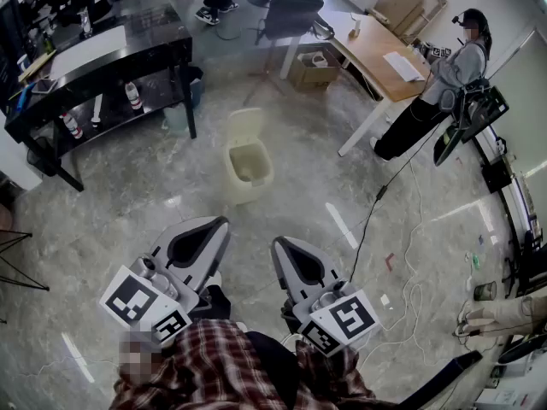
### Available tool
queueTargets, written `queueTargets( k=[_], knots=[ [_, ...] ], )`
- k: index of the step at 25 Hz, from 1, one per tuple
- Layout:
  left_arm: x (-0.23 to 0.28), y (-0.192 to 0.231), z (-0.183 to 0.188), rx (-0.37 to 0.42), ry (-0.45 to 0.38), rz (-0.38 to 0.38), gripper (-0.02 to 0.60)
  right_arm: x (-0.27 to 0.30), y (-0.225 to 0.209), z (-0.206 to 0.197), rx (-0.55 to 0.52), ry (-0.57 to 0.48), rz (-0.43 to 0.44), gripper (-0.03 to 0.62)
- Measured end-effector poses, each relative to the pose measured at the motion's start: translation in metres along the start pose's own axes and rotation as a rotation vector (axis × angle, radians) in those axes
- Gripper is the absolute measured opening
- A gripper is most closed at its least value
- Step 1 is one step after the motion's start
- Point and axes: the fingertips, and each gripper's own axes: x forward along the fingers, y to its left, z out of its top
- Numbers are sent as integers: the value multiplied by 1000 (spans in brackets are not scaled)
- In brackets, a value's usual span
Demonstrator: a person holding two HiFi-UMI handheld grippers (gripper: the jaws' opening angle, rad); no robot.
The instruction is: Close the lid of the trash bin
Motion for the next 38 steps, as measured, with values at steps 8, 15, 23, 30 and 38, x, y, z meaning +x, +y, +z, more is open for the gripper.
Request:
queueTargets(
  k=[8, 15, 23, 30, 38],
  knots=[
    [43, 109, 16, -31, 38, 5, 11, 93, -60, 17, 7, -6, -80, 14],
    [86, 155, -3, -68, 105, 31, 11, 124, -118, 7, 49, 32, -131, 14],
    [179, 193, -3, -82, 84, 115, 11, 160, -214, 31, 57, 62, -71, 14],
    [263, 198, 8, -66, 19, 235, 11, 176, -291, 60, 31, 114, 82, 14],
    [295, 230, -13, -99, 37, 389, 11, 220, -338, 49, 56, 202, 221, 14]
  ],
)
